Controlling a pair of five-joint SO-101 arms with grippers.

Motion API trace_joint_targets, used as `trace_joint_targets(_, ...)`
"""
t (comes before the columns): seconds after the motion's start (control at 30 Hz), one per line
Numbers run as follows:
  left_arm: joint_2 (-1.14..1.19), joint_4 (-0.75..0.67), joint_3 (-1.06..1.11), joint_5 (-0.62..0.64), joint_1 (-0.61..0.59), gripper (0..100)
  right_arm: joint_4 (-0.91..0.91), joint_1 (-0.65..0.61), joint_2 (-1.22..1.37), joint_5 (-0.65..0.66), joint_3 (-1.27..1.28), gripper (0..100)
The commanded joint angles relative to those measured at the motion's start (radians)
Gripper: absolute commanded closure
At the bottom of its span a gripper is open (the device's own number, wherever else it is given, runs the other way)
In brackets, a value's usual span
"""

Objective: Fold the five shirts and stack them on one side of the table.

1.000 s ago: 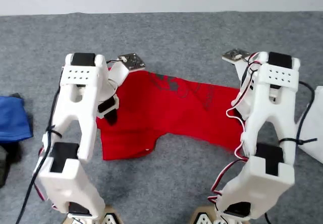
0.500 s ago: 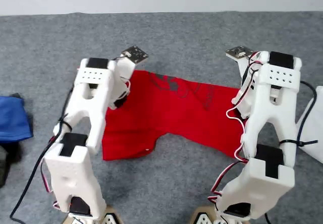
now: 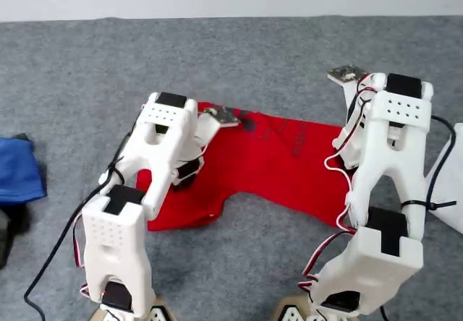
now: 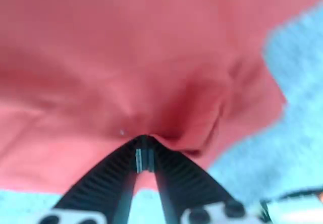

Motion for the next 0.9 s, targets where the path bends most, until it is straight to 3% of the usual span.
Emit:
trace_joint_targets(0.0,-0.14,0.061,0.045,-0.026,0.014,99,0.041,0.001,-0.065,-0.009,-0.061,96.5)
trace_joint_targets(0.2,-0.298,0.058,0.248,-0.052,0.114,99,0.041,0.001,-0.065,-0.009,-0.061,96.5)
trace_joint_targets(0.4,-0.45,0.043,0.174,-0.046,0.051,99,0.039,0.001,-0.064,-0.011,-0.061,96.5)
trace_joint_targets(0.57,-0.537,0.043,0.093,0.146,-0.018,99,0.016,-0.001,-0.056,-0.068,-0.066,96.3)
trace_joint_targets(0.73,-0.615,0.043,0.068,0.362,-0.089,99,-0.073,-0.012,-0.056,-0.242,-0.066,95.7)
trace_joint_targets(0.87,-0.675,0.049,0.073,0.434,-0.149,99,-0.097,-0.053,-0.053,-0.364,-0.061,86.4)
